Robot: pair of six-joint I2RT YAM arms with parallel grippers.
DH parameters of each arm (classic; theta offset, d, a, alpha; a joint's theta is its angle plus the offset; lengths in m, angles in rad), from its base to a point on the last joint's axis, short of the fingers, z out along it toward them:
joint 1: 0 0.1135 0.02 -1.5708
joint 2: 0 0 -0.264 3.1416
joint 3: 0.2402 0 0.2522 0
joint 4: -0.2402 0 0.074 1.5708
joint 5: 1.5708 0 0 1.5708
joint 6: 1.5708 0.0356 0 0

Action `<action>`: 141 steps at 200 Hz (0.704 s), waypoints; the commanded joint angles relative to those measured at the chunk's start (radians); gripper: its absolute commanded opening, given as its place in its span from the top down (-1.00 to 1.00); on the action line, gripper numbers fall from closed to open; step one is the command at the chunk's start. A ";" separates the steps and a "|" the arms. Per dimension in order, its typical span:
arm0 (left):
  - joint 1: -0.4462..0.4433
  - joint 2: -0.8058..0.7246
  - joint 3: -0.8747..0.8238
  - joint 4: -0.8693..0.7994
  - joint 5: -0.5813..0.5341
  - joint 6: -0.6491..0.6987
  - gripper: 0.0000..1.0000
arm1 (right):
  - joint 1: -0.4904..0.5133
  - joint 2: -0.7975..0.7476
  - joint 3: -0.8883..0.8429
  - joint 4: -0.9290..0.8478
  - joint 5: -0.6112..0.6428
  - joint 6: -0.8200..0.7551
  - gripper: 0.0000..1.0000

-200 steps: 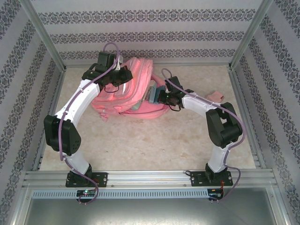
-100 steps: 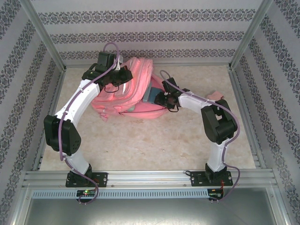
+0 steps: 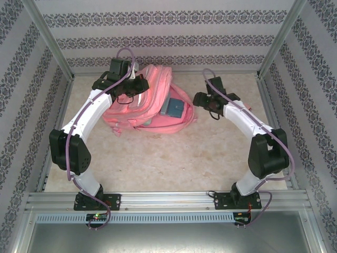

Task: Pack the student bag
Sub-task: Pick up the loose stationery from the middle-right of the table.

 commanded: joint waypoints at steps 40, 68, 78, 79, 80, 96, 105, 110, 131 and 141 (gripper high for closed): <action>-0.027 -0.029 0.041 0.020 0.090 0.066 0.88 | -0.239 0.018 -0.034 -0.090 0.101 -0.006 -0.86; -0.029 -0.020 0.043 0.022 0.092 0.066 0.89 | -0.304 0.074 0.003 -0.102 0.114 0.011 -0.96; -0.031 -0.018 0.046 0.021 0.092 0.067 0.88 | -0.323 0.096 0.019 -0.110 0.110 0.023 -0.96; -0.031 -0.018 0.047 0.021 0.092 0.066 0.89 | -0.325 0.098 0.020 -0.110 0.111 0.024 -0.96; -0.031 -0.018 0.048 0.020 0.092 0.066 0.88 | -0.327 0.100 0.022 -0.110 0.110 0.024 -0.96; -0.031 -0.017 0.053 0.019 0.094 0.066 0.89 | -0.351 0.131 0.045 -0.113 0.108 0.044 -0.96; -0.032 -0.016 0.056 0.016 0.092 0.067 0.88 | -0.362 0.151 0.064 -0.119 0.106 0.050 -0.96; -0.032 -0.016 0.057 0.014 0.091 0.069 0.88 | -0.367 0.163 0.075 -0.123 0.104 0.051 -0.96; -0.031 -0.016 0.059 0.007 0.086 0.072 0.89 | -0.388 0.217 0.123 -0.127 0.092 0.054 -0.96; -0.032 -0.016 0.059 0.007 0.086 0.072 0.89 | -0.399 0.245 0.149 -0.133 0.084 0.057 -0.96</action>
